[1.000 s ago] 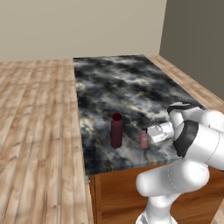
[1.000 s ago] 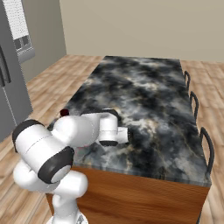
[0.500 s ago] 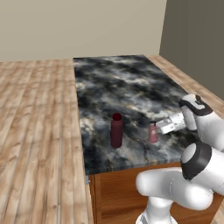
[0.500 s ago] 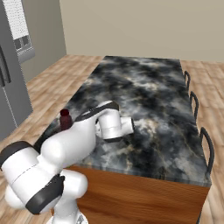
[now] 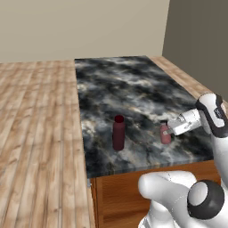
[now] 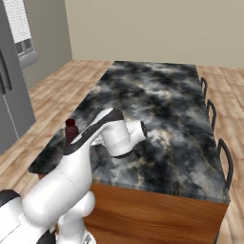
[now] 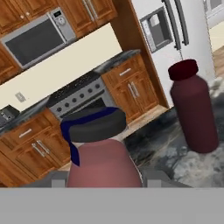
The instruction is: Pick the juice, can, juice from the counter and place them in the open cabinet.
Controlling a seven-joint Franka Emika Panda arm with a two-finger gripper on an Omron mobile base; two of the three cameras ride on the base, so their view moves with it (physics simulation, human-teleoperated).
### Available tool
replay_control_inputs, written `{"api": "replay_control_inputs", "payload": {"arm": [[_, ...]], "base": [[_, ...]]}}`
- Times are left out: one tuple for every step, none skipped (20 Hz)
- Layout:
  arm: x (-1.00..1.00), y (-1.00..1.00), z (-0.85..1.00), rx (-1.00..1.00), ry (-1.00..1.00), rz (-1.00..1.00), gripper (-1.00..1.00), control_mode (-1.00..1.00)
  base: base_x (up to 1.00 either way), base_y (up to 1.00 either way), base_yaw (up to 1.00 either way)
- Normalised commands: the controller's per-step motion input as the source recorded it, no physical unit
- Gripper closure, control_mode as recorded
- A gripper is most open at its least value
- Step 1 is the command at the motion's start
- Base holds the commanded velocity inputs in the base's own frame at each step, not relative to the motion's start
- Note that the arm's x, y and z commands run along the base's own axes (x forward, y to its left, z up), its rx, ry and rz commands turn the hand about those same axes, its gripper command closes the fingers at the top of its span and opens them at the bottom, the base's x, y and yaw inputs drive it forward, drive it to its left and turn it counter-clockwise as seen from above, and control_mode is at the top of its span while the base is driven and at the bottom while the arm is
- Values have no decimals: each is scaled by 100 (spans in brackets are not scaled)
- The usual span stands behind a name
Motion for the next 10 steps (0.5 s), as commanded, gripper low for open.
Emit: {"api": "replay_control_inputs", "payload": {"arm": [[-45,0,45,-19,-12,-3,100,-100],[-45,0,45,-19,-11,-4,100,-100],[-42,0,45,-18,-7,-7,100,-100],[-38,0,43,-15,0,-12,100,-100],[-36,0,42,-12,0,-15,100,-100],[-33,-3,43,-9,0,-18,100,-100],[-31,-6,44,-8,0,-19,100,-100],[-31,-8,47,-6,0,-19,100,-100],[-29,-7,46,-4,0,-18,100,-100],[-28,-10,46,0,1,-17,100,-100]], "base": [[0,0,0],[0,0,0],[0,0,0],[0,0,0],[0,0,0],[0,0,0],[0,0,0],[0,0,0],[0,0,0],[0,0,0]]}}
